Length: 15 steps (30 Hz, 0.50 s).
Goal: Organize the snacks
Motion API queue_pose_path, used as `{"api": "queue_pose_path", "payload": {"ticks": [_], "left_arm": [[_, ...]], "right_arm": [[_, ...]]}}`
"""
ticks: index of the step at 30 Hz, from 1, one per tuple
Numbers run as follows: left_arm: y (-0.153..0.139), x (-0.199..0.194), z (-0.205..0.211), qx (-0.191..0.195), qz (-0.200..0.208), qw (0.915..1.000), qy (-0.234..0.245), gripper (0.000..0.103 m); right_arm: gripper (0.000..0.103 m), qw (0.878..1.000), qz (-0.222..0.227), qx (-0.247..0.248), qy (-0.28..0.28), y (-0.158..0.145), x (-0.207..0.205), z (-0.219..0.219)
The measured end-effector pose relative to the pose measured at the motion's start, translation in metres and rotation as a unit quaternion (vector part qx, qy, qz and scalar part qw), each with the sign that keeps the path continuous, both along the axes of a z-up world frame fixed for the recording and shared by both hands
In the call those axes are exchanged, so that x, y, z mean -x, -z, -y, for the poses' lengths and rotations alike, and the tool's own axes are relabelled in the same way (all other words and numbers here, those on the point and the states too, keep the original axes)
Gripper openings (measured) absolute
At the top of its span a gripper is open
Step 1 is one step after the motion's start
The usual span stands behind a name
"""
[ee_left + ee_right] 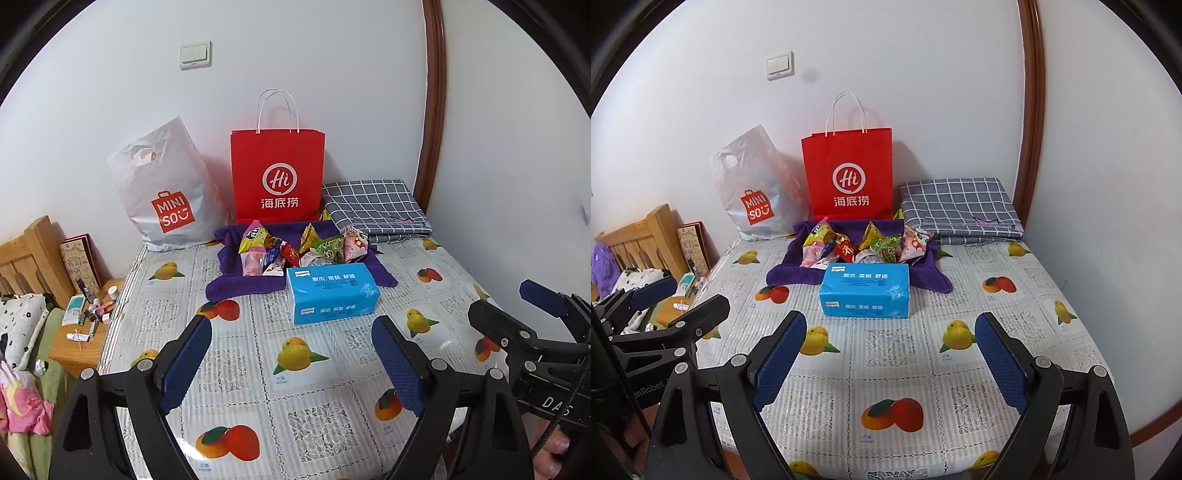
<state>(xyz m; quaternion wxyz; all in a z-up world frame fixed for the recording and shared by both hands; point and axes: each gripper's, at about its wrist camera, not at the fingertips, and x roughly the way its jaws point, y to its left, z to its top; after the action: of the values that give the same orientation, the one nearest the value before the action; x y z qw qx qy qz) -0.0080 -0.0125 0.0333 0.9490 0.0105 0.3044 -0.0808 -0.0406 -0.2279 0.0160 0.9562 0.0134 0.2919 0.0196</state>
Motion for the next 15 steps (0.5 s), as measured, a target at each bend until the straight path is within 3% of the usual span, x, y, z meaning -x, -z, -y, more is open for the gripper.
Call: {"api": "queue_pose_path", "payload": {"ticks": [15], "left_arm": [[-0.0006,0.0015,-0.0004,0.0,0.0,1.0,0.002,0.088]], "right_arm": [[0.092,1.0,0.0,-0.003,0.001,0.0001,0.0017,0.0017]]}}
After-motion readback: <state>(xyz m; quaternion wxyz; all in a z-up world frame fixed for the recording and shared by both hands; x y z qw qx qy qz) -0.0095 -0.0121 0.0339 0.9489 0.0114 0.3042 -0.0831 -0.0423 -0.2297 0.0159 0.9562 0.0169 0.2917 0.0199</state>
